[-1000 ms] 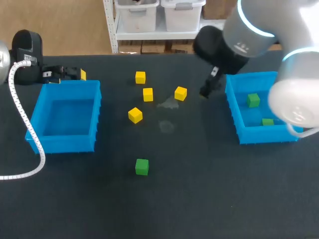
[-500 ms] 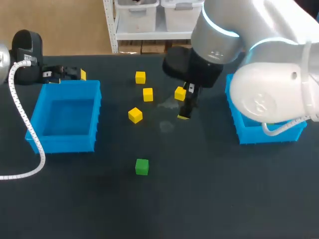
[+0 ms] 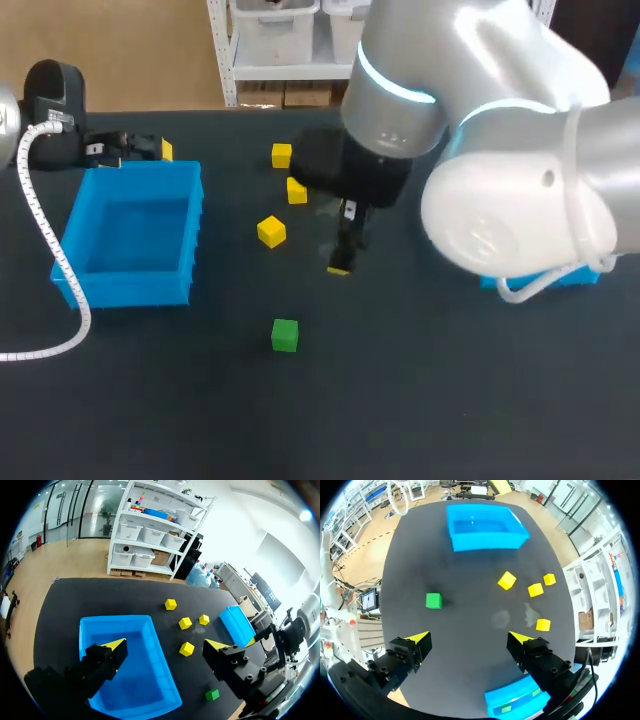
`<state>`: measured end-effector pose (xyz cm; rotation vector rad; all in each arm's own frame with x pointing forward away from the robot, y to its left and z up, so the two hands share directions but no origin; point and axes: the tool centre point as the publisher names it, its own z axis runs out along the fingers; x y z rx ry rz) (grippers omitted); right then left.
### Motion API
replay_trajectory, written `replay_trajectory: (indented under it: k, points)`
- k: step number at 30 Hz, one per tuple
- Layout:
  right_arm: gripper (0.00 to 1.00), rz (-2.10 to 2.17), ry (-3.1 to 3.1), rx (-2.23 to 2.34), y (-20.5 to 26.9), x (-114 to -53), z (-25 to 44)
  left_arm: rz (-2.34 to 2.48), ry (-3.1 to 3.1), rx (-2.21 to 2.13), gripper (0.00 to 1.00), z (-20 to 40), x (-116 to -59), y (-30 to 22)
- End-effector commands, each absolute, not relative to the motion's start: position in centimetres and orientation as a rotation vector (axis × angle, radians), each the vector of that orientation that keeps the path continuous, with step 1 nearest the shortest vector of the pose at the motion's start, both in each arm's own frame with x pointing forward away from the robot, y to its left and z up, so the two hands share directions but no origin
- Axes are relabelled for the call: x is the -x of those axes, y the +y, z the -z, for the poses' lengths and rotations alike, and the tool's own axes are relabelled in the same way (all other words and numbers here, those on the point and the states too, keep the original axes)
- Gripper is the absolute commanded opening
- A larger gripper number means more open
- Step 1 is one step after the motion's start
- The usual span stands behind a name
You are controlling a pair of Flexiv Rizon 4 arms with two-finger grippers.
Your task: Put the green cubes in the right bin and the yellow cubes in the left bin.
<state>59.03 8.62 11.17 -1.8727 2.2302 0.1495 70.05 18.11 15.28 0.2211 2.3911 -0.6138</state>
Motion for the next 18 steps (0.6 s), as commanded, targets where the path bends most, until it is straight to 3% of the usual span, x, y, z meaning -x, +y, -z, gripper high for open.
replay_trajectory:
  k: [1, 18]
  points:
    - [1.0, -0.12, 2.221, 1.857, 9.4, -57.7, -10.3, 0.627, 2.382, -0.227, 1.0, -15.1, -70.0, 18.4]
    - [1.0, -0.114, 2.216, 1.886, 13.2, -54.9, -6.0, 0.627, 2.382, -0.227, 1.0, -15.1, -70.0, 18.4]
